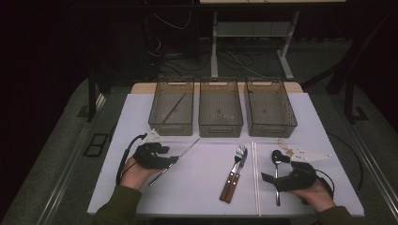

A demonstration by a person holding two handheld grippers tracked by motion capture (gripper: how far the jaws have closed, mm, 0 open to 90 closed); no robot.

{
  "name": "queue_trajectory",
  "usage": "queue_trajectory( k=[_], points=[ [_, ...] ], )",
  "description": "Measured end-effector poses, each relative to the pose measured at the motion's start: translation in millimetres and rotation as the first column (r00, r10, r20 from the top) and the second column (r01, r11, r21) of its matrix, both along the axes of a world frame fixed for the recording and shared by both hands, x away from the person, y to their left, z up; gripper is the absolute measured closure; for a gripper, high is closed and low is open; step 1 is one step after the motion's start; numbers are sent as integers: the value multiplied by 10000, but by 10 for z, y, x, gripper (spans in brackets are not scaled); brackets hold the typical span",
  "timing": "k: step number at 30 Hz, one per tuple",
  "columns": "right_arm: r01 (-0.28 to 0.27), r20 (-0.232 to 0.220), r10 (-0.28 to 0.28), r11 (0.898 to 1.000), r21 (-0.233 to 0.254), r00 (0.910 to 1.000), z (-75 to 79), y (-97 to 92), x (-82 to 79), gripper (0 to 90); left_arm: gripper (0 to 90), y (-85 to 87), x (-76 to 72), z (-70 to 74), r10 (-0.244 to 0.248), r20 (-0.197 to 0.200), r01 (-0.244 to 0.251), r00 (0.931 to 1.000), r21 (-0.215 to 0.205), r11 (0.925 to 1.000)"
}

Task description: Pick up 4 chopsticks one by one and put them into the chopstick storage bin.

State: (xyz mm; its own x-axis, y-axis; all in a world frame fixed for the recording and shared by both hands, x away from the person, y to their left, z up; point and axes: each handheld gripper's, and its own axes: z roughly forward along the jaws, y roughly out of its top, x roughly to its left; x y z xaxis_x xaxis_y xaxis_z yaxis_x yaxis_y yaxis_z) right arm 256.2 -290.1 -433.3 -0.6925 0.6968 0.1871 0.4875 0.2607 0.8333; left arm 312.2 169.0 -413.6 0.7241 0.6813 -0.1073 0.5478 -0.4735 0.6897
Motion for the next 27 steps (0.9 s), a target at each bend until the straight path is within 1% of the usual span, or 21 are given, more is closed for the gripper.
queue_trajectory(
  k=[2,4,6,8,9,10,12,13,15,19,23,25,26,27],
  points=[
    [-7,20,7,10000,9,10000,1,-2,1,27,487,0,-21,-35,23,-89,-22,10000,106,9999],
    [-4,6,4,10000,0,10000,-1,-2,2,27,510,9,-29,-56,21,-84,-18,10000,327,9995],
    [3,-14,-3,10000,8,10000,-1,1,1,27,572,25,-31,-59,28,-204,-24,9998,206,9998],
    [-11,-8,11,10000,-11,10000,-2,3,0,27,614,39,-27,-57,132,-276,-127,9995,187,9997],
    [-16,-9,16,10000,-18,10000,-2,3,-1,27,644,42,-29,-61,131,-383,-126,9992,127,9998],
    [-11,-14,11,10000,-13,10000,-1,4,-1,27,666,44,-27,-69,96,-464,-90,9989,134,9999],
    [-12,-6,12,10000,-1,10000,-2,1,1,27,705,46,-17,-89,7,-606,10,9982,292,9996],
    [3,-15,-3,10000,6,10000,-2,1,1,27,720,41,-18,-100,37,-672,-19,9977,267,9996],
    [2,-1,-2,10000,8,10000,-2,-1,2,27,754,37,-15,-113,27,-785,0,9969,352,9994],
    [-5,1,5,10000,2,10000,-1,0,1,27,786,27,-14,-124,-61,-913,114,9958,582,9982],
    [0,4,0,10000,-1,10000,-1,-2,2,27,789,21,-8,-142,-29,-940,103,9956,777,9969],
    [-5,15,5,10000,-6,10000,-1,-3,3,27,789,16,-13,-151,105,-1018,-16,9948,871,9962],
    [-6,14,6,10000,-4,10000,-1,-3,3,27,789,20,-4,-155,0,-978,93,9952,944,9955],
    [-9,13,9,10000,-3,10000,-1,-2,3,27,789,20,-4,-160,7,-1000,88,9950,952,9954]
  ],
)
